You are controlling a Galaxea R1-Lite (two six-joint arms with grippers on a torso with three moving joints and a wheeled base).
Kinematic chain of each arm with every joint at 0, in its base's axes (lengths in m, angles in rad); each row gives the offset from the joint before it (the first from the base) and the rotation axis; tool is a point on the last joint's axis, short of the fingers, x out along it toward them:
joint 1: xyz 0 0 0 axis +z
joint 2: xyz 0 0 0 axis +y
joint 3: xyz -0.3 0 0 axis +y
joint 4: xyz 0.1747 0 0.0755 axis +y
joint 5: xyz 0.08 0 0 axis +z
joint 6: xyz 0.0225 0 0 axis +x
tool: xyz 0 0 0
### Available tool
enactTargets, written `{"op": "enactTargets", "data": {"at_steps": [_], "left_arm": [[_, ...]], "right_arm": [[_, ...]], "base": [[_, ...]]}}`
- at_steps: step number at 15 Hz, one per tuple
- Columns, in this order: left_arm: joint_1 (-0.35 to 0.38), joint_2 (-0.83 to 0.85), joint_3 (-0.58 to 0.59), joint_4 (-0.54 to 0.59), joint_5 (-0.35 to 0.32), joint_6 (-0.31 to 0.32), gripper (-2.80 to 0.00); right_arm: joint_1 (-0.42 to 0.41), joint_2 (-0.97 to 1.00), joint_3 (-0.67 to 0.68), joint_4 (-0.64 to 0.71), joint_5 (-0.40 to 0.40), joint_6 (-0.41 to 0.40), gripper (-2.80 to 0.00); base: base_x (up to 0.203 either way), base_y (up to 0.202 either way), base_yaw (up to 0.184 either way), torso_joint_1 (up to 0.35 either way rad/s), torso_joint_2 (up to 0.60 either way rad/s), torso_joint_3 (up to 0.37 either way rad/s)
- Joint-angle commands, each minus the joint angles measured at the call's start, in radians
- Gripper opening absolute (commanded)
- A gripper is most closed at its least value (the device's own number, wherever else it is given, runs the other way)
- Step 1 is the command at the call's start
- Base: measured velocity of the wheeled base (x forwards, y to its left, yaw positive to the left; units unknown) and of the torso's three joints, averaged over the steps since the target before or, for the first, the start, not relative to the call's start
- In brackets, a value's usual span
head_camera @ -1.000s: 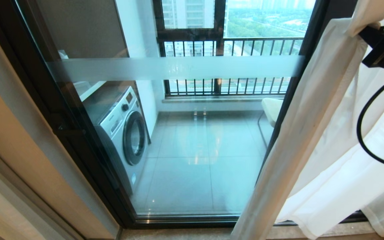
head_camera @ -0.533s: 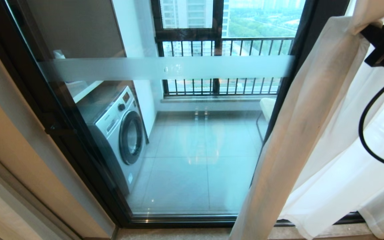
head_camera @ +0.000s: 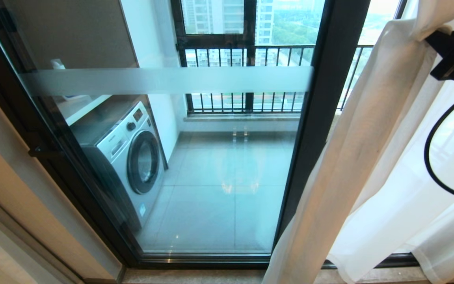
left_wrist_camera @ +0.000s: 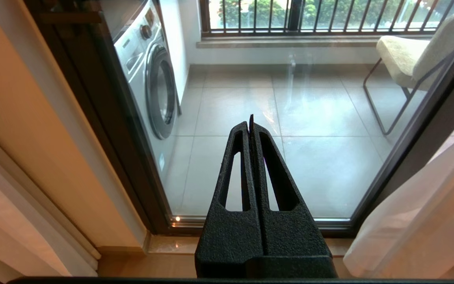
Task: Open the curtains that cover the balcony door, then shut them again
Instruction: Pull the inner curtains open on both sides
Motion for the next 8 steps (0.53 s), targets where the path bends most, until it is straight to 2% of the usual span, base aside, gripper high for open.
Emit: {"op": "enactTargets", "data": {"at_steps": [1, 8], "left_arm": [[-0.001, 0.0, 0.0, 0.0, 0.001, 0.0, -2.8], [0.001, 0.0, 0.0, 0.0, 0.001, 0.0, -2.8]], "right_arm": [[0.0, 0.001, 0.0, -0.006, -0.006, 0.0, -2.8], [0.0, 0.003, 0.002, -0.008, -0.011, 0.0, -2.8]], "base": [[0.0, -0.189, 0.004, 0.002, 0.0, 0.005], [0.0, -0.189, 0.004, 0.002, 0.0, 0.002]]}}
